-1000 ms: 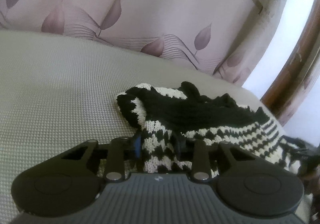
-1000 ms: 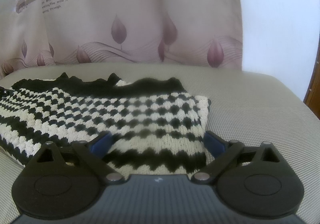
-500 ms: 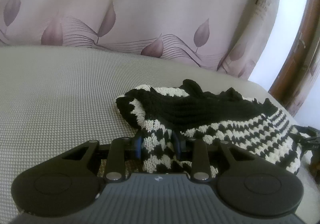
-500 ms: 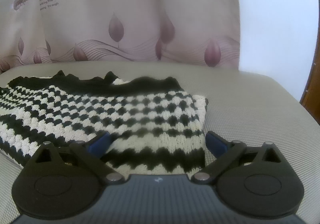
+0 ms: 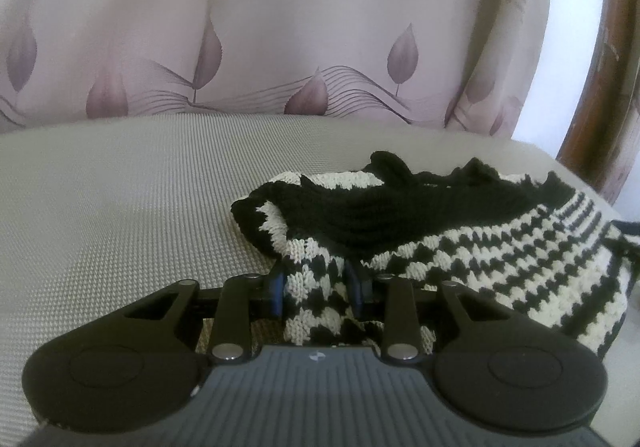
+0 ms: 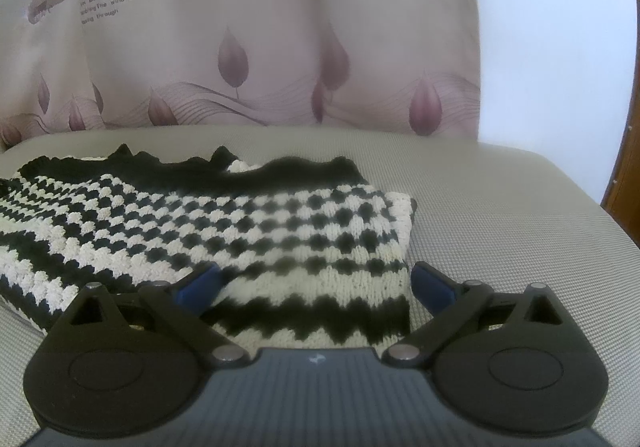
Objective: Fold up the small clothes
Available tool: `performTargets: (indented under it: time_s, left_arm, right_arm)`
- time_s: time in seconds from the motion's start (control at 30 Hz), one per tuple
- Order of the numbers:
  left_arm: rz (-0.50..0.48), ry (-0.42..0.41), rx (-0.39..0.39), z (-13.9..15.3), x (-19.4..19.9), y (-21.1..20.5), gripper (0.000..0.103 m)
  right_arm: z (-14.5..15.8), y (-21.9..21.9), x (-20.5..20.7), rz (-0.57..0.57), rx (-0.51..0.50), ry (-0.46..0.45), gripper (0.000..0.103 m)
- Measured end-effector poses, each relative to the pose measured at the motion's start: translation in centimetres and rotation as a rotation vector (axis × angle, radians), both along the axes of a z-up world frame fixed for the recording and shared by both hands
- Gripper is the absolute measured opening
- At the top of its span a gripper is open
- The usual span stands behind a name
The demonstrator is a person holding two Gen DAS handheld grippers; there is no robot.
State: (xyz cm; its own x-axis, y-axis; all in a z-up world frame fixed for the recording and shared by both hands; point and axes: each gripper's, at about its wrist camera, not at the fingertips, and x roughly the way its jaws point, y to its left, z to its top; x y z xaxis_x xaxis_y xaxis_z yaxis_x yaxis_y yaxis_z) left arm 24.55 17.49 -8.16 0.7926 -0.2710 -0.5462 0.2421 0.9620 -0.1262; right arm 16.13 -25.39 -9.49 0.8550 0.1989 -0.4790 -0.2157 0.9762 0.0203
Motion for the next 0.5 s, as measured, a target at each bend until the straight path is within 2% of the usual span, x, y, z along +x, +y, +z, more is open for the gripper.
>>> performTargets:
  time_s: [0.27, 0.5]
  left_arm:
    - [0.033, -0.009, 0.105, 0.4, -0.3, -1.8, 0.032]
    - [0.049, 0.025, 0.233, 1.6, 0.0, -3.9, 0.022]
  right_arm:
    - [0.1, -0.3, -0.3, 0.019, 0.032, -0.015, 0.102]
    - [0.3, -0.8, -0.7, 0.034, 0.075, -0.039, 0.102]
